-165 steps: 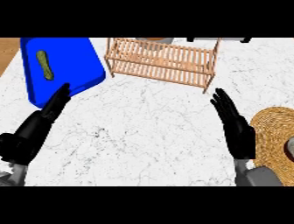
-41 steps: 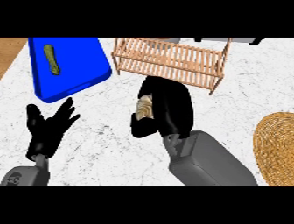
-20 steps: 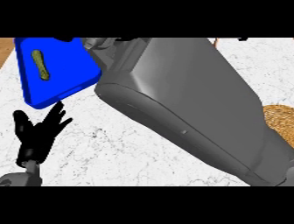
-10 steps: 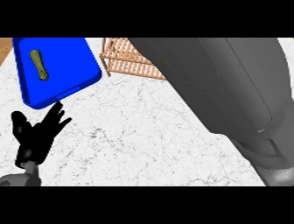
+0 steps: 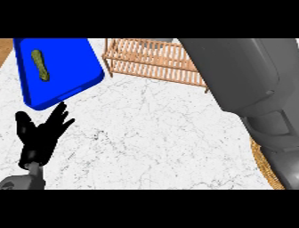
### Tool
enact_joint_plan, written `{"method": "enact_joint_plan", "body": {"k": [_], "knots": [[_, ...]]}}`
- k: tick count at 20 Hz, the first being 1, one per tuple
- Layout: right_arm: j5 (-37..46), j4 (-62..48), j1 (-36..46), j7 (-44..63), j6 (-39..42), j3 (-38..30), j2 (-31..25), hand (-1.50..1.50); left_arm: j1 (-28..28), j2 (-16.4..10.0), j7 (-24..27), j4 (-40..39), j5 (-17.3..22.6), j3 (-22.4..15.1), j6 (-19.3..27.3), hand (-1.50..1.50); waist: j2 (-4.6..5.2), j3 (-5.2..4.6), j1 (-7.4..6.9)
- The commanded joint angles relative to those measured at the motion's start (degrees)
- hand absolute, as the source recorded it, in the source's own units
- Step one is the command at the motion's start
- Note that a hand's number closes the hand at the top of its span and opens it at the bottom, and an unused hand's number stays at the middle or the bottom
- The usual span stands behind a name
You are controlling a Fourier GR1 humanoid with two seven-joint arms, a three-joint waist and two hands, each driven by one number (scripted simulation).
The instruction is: Pick the cupcake from the placemat and place it in the tiered shelf
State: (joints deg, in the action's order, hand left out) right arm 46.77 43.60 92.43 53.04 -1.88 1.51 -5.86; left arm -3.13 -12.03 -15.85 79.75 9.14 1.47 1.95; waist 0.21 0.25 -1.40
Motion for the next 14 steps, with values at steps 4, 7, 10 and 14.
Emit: {"method": "enact_joint_plan", "body": {"k": [4, 7, 10, 14], "knots": [[1.29, -7.55, -1.31, -5.72, -5.53, -1.63, -0.16, 1.5, -1.04, 0.11, 0.88, -5.2, 0.09, 0.84, -1.45, 0.0, 0.33, -0.34, 0.19], [2.3, -11.97, 0.92, -7.67, -6.62, -1.92, -0.48, 1.5, -1.22, 0.71, -2.22, -1.8, -0.32, -0.32, -0.48, 0.0, 0.39, -0.33, -0.36], [1.85, -13.55, -0.43, -12.91, -7.81, -3.21, -3.45, 1.5, -0.24, 0.29, -1.31, -1.96, -0.69, -0.12, -0.97, 0.0, 0.42, -0.31, -0.22], [1.41, -16.58, 0.31, -15.58, -10.91, -4.31, -1.18, 1.5, -1.18, 0.06, -2.49, -1.46, -0.33, 0.35, -1.2, 0.0, 0.44, -0.32, -0.47]]}}
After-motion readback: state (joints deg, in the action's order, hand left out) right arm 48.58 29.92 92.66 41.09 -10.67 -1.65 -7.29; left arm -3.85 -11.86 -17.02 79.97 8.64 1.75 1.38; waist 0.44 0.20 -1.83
